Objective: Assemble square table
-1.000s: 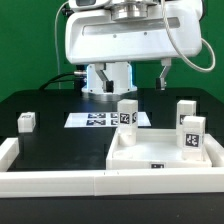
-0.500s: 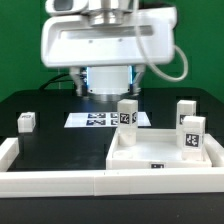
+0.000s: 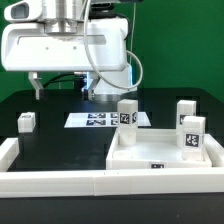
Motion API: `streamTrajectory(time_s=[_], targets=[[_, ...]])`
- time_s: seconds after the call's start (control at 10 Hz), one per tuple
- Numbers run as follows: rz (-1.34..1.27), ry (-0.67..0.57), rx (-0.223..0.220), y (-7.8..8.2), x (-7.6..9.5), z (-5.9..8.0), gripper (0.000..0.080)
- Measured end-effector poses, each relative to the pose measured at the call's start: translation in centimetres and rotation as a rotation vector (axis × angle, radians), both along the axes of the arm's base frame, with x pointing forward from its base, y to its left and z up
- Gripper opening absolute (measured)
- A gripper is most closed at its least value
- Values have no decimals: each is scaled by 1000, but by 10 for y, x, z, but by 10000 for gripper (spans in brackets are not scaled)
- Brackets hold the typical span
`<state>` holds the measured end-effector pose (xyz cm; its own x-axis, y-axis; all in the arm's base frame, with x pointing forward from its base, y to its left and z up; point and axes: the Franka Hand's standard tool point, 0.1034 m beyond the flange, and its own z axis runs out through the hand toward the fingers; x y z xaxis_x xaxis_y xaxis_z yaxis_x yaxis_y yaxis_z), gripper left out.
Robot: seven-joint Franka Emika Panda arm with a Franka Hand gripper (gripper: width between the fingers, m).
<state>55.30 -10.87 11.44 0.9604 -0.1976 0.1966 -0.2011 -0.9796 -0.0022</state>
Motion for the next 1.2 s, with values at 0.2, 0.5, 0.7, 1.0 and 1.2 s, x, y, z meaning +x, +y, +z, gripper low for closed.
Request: streamTrajectory(time_s=[0.2,0.5,0.7,1.0,1.2], targets=[[-4,-2,-7,-14,-3,-1,649],[55,-9,-61,-51,-39,-19,649],[175,7,-104,-75,-58,-26,649],[175,24,-102,-97,-66,-27,649],[176,26,-101,-96,-68,-28,649]])
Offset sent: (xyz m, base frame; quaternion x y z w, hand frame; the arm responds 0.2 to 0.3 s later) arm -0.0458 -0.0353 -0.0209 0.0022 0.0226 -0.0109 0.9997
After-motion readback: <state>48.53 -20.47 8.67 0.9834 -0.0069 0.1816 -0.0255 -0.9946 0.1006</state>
